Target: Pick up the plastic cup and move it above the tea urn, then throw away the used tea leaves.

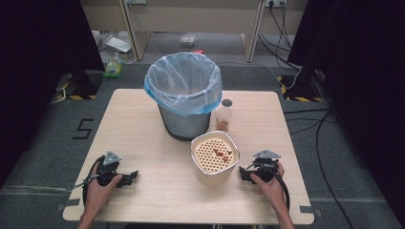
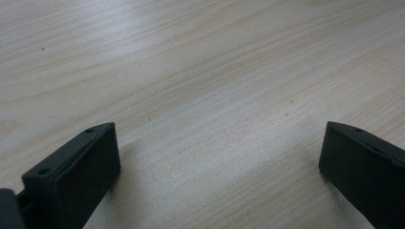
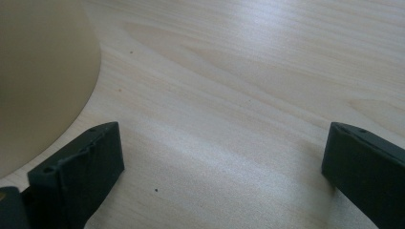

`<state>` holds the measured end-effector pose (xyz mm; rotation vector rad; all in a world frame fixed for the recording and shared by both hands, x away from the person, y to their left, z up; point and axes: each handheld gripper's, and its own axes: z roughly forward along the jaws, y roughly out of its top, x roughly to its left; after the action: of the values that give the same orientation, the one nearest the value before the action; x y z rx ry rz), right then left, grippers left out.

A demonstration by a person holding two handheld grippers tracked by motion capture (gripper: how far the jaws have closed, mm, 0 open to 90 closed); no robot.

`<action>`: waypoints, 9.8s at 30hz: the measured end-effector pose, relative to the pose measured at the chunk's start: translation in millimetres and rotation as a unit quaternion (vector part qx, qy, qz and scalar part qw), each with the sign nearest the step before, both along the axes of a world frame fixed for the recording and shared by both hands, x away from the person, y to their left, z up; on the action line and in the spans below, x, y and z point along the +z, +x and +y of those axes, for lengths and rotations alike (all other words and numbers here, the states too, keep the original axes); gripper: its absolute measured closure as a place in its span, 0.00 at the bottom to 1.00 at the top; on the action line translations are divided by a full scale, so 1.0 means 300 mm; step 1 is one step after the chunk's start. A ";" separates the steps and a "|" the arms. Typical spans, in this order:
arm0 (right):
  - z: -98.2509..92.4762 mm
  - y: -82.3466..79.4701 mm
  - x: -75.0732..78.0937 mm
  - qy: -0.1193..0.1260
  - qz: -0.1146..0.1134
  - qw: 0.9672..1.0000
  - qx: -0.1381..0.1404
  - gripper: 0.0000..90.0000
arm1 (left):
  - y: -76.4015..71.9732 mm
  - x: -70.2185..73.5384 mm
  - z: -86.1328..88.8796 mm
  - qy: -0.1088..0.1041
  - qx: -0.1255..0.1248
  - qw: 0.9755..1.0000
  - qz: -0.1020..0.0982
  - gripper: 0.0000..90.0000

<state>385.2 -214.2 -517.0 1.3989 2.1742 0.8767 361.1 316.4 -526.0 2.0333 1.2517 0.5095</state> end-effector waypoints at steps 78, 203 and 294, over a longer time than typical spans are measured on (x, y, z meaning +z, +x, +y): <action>0.224 0.577 0.299 -0.005 -0.024 0.999 0.022 0.68 | -0.002 0.000 0.002 0.000 -0.006 1.000 0.000 0.00; 0.406 -0.152 0.343 -0.424 -0.558 0.698 0.147 0.97 | -0.011 0.000 0.000 0.000 -0.002 1.000 -0.002 0.00; 0.222 0.197 0.854 -0.075 -0.359 0.929 0.051 0.96 | -0.012 0.000 0.000 0.001 -0.002 1.000 -0.002 0.00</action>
<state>444.5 -147.6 -260.8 0.7236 1.7000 1.0301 357.6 316.6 -526.0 2.0352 1.2454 0.5121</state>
